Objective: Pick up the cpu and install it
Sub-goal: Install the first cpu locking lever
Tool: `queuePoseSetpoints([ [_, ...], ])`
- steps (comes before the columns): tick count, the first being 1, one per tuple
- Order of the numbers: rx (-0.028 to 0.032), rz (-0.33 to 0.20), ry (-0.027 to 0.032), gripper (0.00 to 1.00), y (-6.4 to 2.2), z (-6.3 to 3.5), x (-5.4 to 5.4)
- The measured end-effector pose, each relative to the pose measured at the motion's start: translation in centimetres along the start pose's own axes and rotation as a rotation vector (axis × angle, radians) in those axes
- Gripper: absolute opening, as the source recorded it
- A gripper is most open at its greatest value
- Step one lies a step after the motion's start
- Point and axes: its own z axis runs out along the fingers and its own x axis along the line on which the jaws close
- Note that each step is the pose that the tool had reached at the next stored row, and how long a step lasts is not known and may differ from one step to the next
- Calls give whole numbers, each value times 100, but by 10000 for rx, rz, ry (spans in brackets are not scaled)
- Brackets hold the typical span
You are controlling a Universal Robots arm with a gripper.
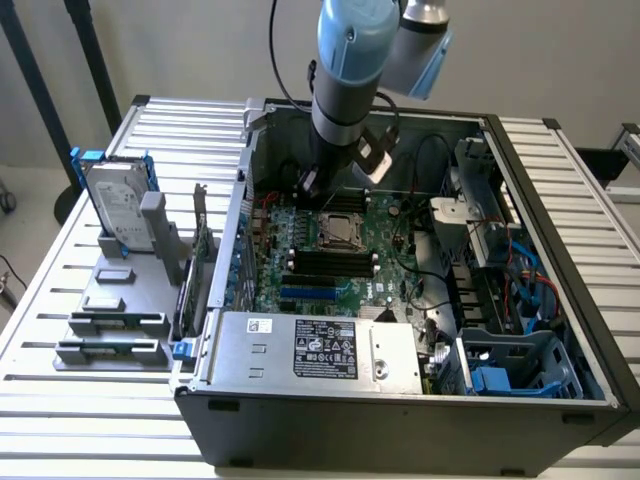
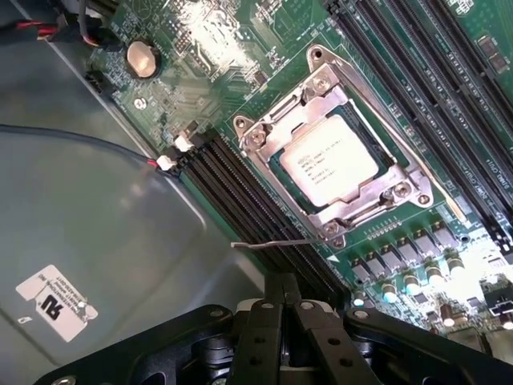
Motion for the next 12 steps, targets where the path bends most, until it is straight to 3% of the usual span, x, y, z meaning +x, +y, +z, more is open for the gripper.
queuePoseSetpoints([
  [6,-121,-25,-51,11,20,76,-34],
  [12,-217,-69,-20,11,31,164,-76],
])
